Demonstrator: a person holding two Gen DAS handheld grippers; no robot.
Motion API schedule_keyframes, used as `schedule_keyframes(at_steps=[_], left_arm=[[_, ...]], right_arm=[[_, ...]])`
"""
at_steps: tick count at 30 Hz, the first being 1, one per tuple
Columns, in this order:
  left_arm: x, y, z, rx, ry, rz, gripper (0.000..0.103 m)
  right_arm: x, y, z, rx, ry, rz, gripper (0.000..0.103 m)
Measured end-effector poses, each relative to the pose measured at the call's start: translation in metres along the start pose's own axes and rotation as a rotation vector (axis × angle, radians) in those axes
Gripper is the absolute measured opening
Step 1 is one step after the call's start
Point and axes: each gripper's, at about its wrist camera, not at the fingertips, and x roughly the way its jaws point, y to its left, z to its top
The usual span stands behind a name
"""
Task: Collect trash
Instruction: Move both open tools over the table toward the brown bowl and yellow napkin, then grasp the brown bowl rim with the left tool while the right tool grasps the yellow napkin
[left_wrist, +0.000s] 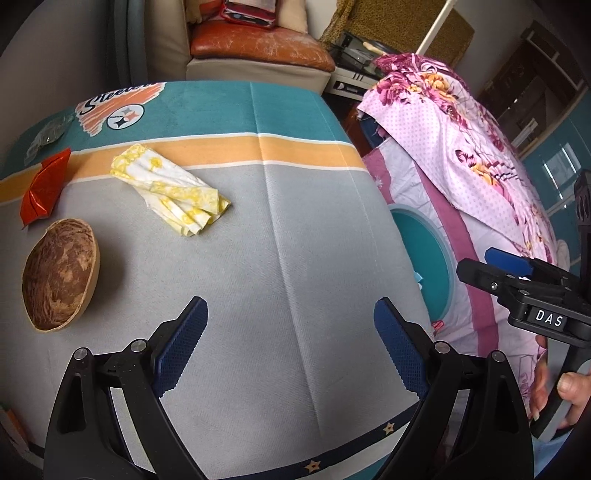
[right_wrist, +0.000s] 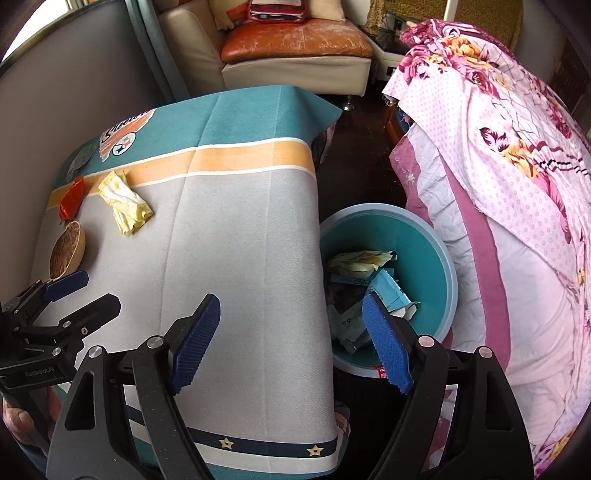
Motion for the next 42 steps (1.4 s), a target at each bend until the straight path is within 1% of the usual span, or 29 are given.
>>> schedule_keyframes(at_steps=[4,8,13,16,22,25,30,36,39,40,42], left_arm=[[-0.018,0.030,-0.008,-0.029,-0.034,0.023,0.092],[-0.035,0.067,-0.016,-0.082,-0.060,0.047,0.092],[-0.051,0.115,-0.024,-0.150,-0.088,0.098,0.092],[-0.057,0.143,-0.025,-0.200,-0.098,0.124,0.092],[-0.056,0.190,-0.027,-0.285,-0.092,0.154,0.092],[-0.052,0.203,-0.025,-0.311,-0.090,0.160,0.092],[-0.041,0.216,-0.018,-0.316,-0.070,0.184,0.092],[-0.034,0.226,-0.013,-0.316,-0.063,0.203,0.092],[-0.030,0.227,-0.012,-0.306,-0.058,0.210,0.092],[-0.028,0.228,-0.012,-0.304,-0.056,0.210,0.092],[-0.025,0.229,-0.010,-0.301,-0.050,0.214,0.092]], right_arm=[[-0.001,0.029,0.003,-0.055,0.003,0.002,0.076],[0.003,0.060,0.007,-0.113,0.014,0.006,0.076],[0.013,0.097,0.016,-0.185,0.029,0.014,0.076],[0.022,0.118,0.023,-0.228,0.038,0.019,0.076],[0.049,0.154,0.044,-0.299,0.067,0.047,0.076],[0.065,0.169,0.056,-0.323,0.082,0.069,0.076],[0.097,0.191,0.080,-0.348,0.105,0.119,0.076],[0.126,0.216,0.104,-0.360,0.123,0.210,0.076],[0.137,0.227,0.110,-0.391,0.128,0.213,0.075],[0.140,0.230,0.111,-0.400,0.130,0.213,0.073],[0.146,0.233,0.112,-0.414,0.141,0.221,0.059]])
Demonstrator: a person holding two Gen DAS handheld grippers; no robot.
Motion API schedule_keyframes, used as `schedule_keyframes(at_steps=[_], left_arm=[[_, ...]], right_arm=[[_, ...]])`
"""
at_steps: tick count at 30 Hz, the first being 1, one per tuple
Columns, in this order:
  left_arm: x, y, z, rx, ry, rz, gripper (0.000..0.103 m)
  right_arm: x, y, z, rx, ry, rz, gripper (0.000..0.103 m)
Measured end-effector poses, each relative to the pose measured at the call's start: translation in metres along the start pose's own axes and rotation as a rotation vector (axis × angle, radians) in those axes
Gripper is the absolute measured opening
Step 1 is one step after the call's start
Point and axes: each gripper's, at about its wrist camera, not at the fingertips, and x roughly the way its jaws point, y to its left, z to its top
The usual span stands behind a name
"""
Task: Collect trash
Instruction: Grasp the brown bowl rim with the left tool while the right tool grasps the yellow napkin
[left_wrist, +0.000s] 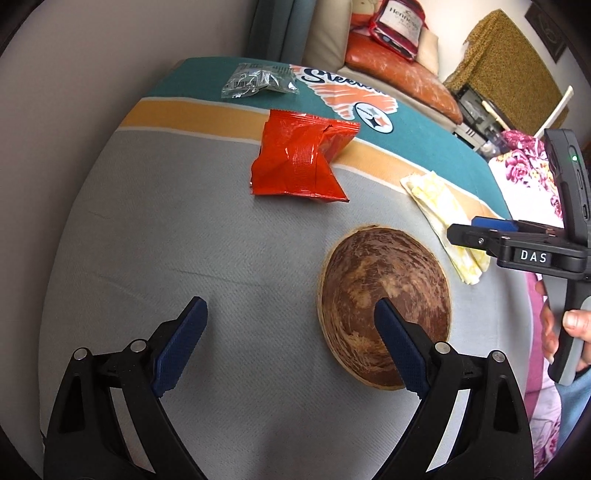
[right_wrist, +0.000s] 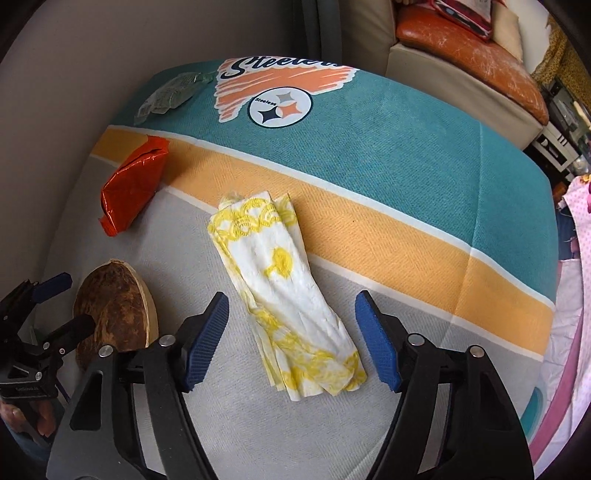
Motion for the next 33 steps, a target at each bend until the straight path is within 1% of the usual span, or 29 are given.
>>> schedule_keyframes(at_steps=[3,4,5,6,7,8,13,15,17,18,19,20,21,22,23,25,27,30,33], left_arm=[[0.004,-0.001,0.001,0.006,0.004,0.004,0.092],[0.004,-0.002,0.001,0.009,0.006,0.005,0.092],[0.005,-0.003,0.001,0.013,0.009,0.007,0.092],[0.007,-0.003,0.001,0.016,0.011,0.008,0.092],[0.008,-0.004,0.001,0.018,0.014,0.007,0.092],[0.009,-0.007,0.001,0.019,0.016,0.004,0.092],[0.012,-0.020,-0.001,0.046,0.015,-0.008,0.092],[0.012,-0.026,-0.005,0.055,0.009,-0.008,0.082],[0.012,-0.032,-0.005,0.068,0.007,0.011,0.073],[0.012,-0.035,-0.005,0.072,0.007,0.015,0.071],[0.012,-0.037,-0.006,0.072,0.008,0.011,0.066],[0.012,-0.039,-0.006,0.077,0.006,0.028,0.052],[0.012,-0.042,-0.006,0.083,0.006,0.037,0.040],[0.012,-0.044,-0.006,0.081,0.006,0.040,0.036],[0.012,-0.045,-0.007,0.077,0.004,0.045,0.026],[0.009,-0.047,-0.008,0.071,-0.007,0.054,0.022],[0.003,-0.049,-0.009,0.066,-0.026,0.059,0.014],[-0.006,-0.054,-0.010,0.071,-0.048,0.063,0.010],[-0.015,-0.063,-0.011,0.085,-0.072,0.068,0.009]], right_arm=[[0.008,-0.001,-0.001,-0.003,0.020,0.017,0.045],[0.008,-0.002,-0.002,-0.005,0.015,0.013,0.043],[0.007,-0.003,-0.003,-0.011,0.005,0.008,0.034],[0.006,-0.003,-0.004,-0.015,0.008,0.008,0.018],[0.005,-0.004,-0.006,-0.015,0.010,0.010,0.012],[0.004,-0.006,-0.007,-0.008,0.015,0.017,0.009],[-0.010,-0.009,-0.021,-0.004,-0.014,-0.008,0.007],[-0.018,-0.011,-0.028,-0.006,-0.028,-0.027,0.007],[-0.026,-0.013,-0.035,-0.002,-0.036,-0.034,0.007],[-0.030,-0.014,-0.039,-0.005,-0.041,-0.045,0.007],[-0.033,-0.015,-0.042,-0.005,-0.046,-0.049,0.007],[-0.037,-0.016,-0.046,-0.002,-0.052,-0.053,0.007],[-0.041,-0.018,-0.049,0.000,-0.059,-0.059,0.007],[-0.044,-0.019,-0.052,0.001,-0.066,-0.066,0.007],[-0.048,-0.021,-0.055,0.003,-0.072,-0.070,0.007],[-0.054,-0.024,-0.062,0.008,-0.084,-0.082,0.007],[-0.058,-0.029,-0.069,0.018,-0.091,-0.086,0.007],[-0.063,-0.035,-0.078,0.033,-0.094,-0.086,0.007],[-0.068,-0.040,-0.087,0.049,-0.101,-0.081,0.007]])
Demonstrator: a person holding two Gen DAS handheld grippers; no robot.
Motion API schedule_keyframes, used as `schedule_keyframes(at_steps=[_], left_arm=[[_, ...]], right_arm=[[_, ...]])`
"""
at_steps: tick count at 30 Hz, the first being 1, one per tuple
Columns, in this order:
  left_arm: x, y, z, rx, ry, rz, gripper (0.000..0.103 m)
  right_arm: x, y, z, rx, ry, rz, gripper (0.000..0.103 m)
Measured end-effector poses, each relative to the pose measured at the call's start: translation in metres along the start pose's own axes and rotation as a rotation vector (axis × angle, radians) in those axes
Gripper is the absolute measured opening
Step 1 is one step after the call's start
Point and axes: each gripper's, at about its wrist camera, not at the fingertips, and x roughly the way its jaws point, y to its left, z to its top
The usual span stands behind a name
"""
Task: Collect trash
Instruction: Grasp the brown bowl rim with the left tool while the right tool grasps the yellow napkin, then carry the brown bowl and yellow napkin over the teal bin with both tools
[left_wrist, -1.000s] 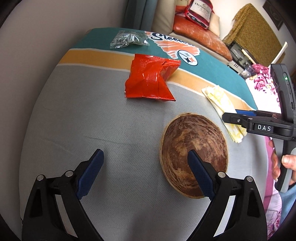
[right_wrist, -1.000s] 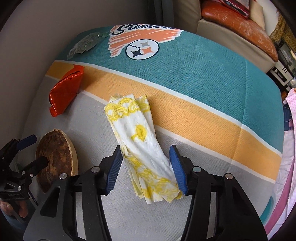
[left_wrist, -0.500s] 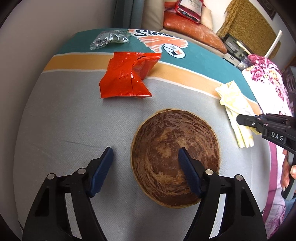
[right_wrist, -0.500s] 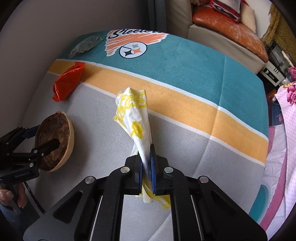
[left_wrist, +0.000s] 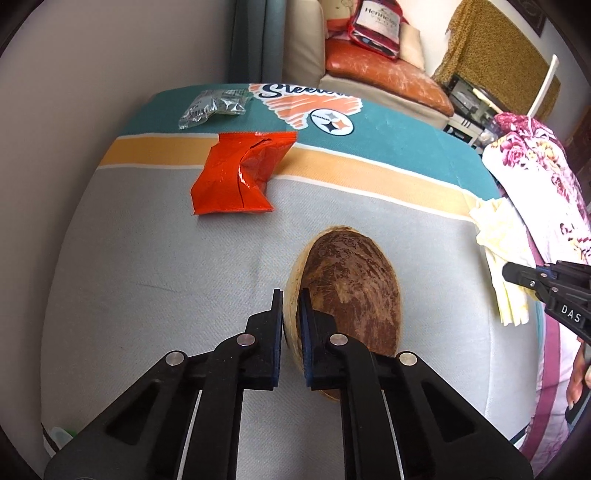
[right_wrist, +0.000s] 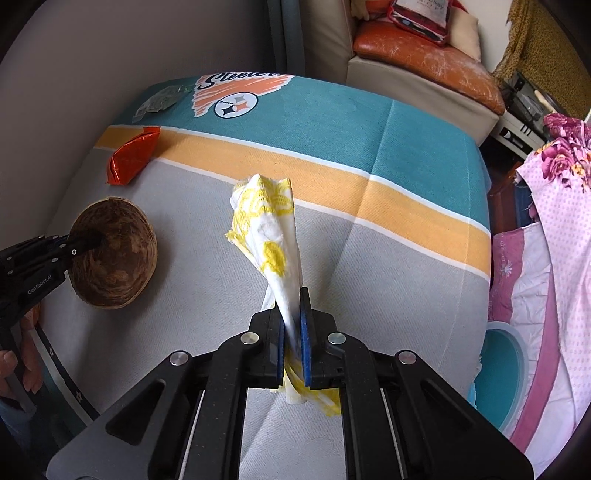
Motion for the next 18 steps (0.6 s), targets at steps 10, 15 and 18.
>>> schedule_keyframes(at_steps=[10,15,18], left_arm=[[-0.028,-0.034,0.001,0.072,-0.047,-0.003,0.009],[-0.039,-0.058,-0.005,0.118,-0.057,-0.014,0.009],[-0.046,-0.076,-0.008,0.156,-0.063,-0.024,0.009]], right_arm=[[-0.026,-0.021,-0.033,0.066,-0.037,0.006,0.007],[-0.042,-0.034,-0.054,0.106,-0.061,0.006,0.007],[-0.053,-0.044,-0.069,0.130,-0.078,0.004,0.007]])
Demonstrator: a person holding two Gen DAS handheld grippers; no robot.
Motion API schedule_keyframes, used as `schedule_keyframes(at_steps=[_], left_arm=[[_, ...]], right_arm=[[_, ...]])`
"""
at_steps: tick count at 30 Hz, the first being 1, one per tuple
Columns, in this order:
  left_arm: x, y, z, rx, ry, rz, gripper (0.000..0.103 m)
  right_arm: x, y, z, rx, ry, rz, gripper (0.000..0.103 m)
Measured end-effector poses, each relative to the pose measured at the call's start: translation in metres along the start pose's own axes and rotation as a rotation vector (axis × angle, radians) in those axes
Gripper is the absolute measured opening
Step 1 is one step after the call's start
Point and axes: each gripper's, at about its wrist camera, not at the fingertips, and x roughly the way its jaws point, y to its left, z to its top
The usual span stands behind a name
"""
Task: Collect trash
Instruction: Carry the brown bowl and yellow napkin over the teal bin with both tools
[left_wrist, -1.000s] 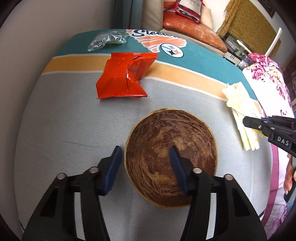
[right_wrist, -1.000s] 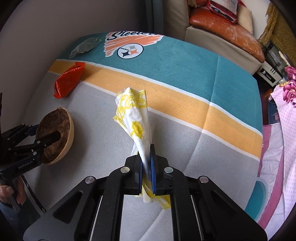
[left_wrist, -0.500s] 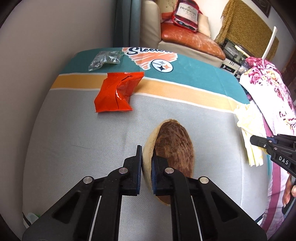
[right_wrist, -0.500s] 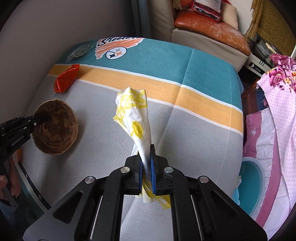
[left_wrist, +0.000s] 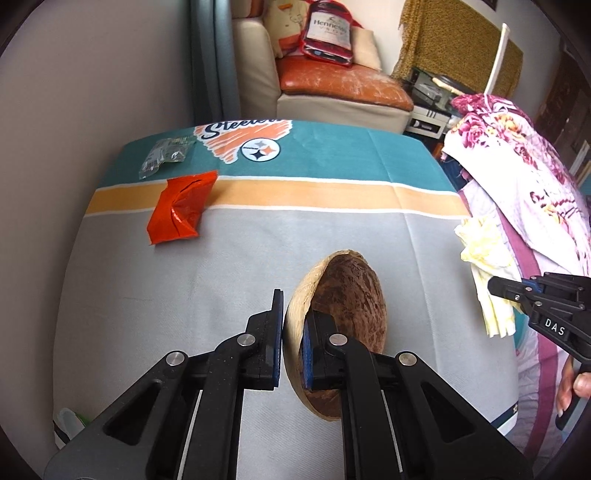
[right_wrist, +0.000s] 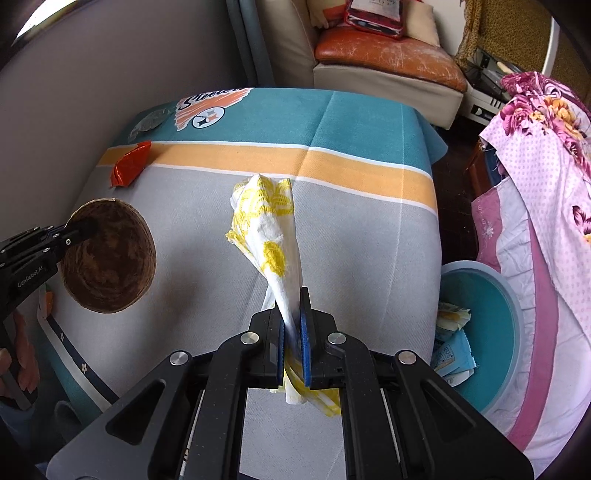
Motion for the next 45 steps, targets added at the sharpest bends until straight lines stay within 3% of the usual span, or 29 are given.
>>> schedule_keyframes(at_steps=[10,20,29,37,45], left_arm=[[-0.011,-0.087,-0.006,0.132,0.007,-0.072,0.009],[-0.004,-0.200,-0.011,0.287,0.046,-0.178,0.009],[0.023,-0.290,-0.019,0.391,0.101,-0.221,0.009],[0.055,-0.328,-0.019,0.438,0.151,-0.219,0.009],[0.084,-0.335,-0.016,0.432,0.195,-0.223,0.009]], right_arm=[[-0.045,-0.052,-0.038,0.113,-0.083,-0.007,0.007],[-0.082,-0.129,-0.086,0.263,-0.147,-0.048,0.007],[-0.096,-0.191,-0.123,0.371,-0.155,-0.100,0.007],[-0.084,-0.223,-0.131,0.422,-0.126,-0.117,0.007],[-0.067,-0.236,-0.124,0.428,-0.091,-0.124,0.007]])
